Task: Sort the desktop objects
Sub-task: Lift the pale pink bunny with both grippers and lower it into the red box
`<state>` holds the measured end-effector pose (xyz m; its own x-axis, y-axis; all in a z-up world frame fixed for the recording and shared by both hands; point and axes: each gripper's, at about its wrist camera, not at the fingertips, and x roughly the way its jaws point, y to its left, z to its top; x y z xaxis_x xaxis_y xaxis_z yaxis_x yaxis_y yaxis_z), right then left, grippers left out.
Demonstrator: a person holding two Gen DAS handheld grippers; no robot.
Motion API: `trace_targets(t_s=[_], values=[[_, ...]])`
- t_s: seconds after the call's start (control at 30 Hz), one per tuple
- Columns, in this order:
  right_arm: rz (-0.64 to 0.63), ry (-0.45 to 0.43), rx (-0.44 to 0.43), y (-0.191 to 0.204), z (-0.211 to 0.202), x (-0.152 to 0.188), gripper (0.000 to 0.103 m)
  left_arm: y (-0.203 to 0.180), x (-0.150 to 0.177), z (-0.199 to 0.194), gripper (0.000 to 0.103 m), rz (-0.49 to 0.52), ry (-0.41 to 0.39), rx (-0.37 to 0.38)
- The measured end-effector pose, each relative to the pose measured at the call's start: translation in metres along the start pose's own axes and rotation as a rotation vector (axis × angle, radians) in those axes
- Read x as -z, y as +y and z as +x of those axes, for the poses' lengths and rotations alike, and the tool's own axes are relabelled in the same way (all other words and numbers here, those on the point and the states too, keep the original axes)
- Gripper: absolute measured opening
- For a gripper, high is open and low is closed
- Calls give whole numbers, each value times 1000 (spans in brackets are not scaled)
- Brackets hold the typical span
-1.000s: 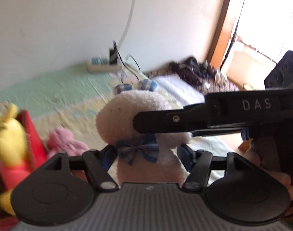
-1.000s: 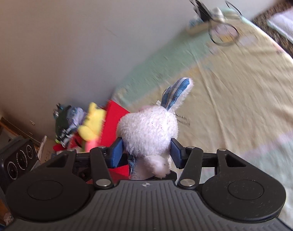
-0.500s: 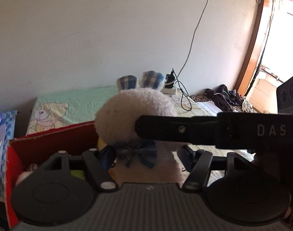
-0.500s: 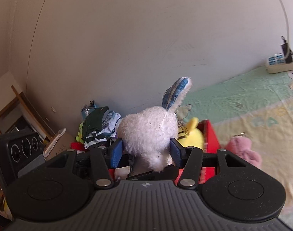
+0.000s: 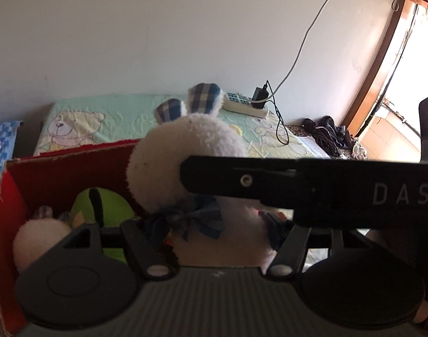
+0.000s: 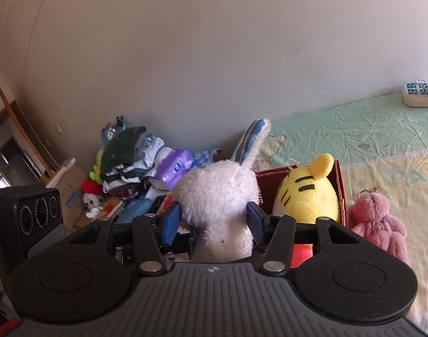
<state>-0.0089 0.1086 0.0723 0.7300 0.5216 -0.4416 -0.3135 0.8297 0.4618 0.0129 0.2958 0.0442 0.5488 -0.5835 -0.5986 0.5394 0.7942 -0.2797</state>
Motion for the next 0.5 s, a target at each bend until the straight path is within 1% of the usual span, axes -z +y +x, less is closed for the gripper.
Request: trace_targets(t_s=[0.1, 0.2, 0.37, 0.43, 0.5], values=[[-17, 23, 29, -2, 12, 3, 54, 8, 2, 11, 66, -8, 28, 10], [-2, 43, 44, -8, 19, 7, 53, 16, 6, 23, 66, -9, 60, 3], [-18, 93, 79, -7, 36, 12, 53, 31, 16, 39, 66, -48, 122, -5], [-27, 121, 97, -4, 46, 14, 53, 35, 18, 41, 65, -66, 130, -3], [-30, 145, 118, -4, 54, 16, 53, 35, 20, 41, 66, -64, 131, -26]])
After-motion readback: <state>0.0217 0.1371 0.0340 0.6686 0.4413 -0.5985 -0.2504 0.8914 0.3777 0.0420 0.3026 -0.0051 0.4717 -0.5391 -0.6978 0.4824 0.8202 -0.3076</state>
